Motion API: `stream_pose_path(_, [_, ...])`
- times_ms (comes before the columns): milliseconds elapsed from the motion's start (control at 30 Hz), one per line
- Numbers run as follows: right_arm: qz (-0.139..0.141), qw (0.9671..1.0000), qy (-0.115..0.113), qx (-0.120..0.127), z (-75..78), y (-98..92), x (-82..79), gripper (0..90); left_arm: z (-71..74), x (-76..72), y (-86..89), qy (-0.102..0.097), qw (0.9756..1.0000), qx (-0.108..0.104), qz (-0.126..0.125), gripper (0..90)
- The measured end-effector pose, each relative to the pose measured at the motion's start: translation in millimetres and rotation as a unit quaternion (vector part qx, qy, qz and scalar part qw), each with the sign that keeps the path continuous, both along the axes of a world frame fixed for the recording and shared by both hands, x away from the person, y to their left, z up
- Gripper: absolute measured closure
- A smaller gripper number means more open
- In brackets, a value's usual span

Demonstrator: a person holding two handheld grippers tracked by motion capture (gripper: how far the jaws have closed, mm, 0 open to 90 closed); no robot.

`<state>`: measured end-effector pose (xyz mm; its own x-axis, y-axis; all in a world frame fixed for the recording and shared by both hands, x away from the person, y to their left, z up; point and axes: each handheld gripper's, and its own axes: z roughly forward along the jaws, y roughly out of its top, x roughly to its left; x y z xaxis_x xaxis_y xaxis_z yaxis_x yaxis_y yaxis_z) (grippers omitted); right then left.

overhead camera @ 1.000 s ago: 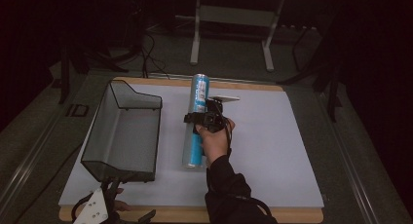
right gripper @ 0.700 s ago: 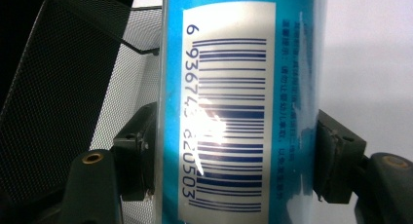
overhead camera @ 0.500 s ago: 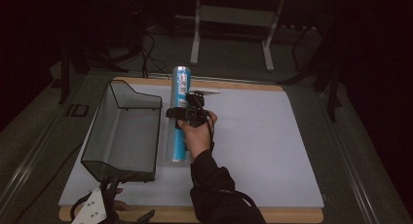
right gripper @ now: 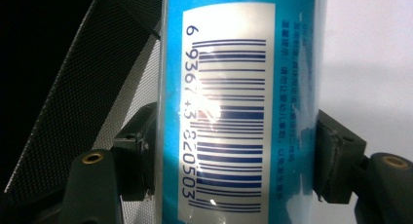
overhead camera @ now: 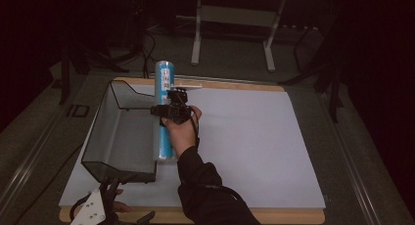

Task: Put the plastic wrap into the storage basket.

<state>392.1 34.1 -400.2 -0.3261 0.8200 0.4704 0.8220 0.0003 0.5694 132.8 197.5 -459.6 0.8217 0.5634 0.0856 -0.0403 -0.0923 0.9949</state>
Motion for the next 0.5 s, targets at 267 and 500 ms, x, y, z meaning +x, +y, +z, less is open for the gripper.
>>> stream_pose_path(267, [0.019,0.9997,-0.015,-0.010,-4.8,36.3,1.2,31.4,1.3,-2.1,2.4,-0.002,1.0000,-0.006,-0.001,0.6])
stream_pose_path(500, [0.028,0.9992,-0.024,-0.018,-10.7,56.7,-4.3,31.5,2.9,-3.1,4.9,-0.003,0.9999,-0.010,0.006,0.6])
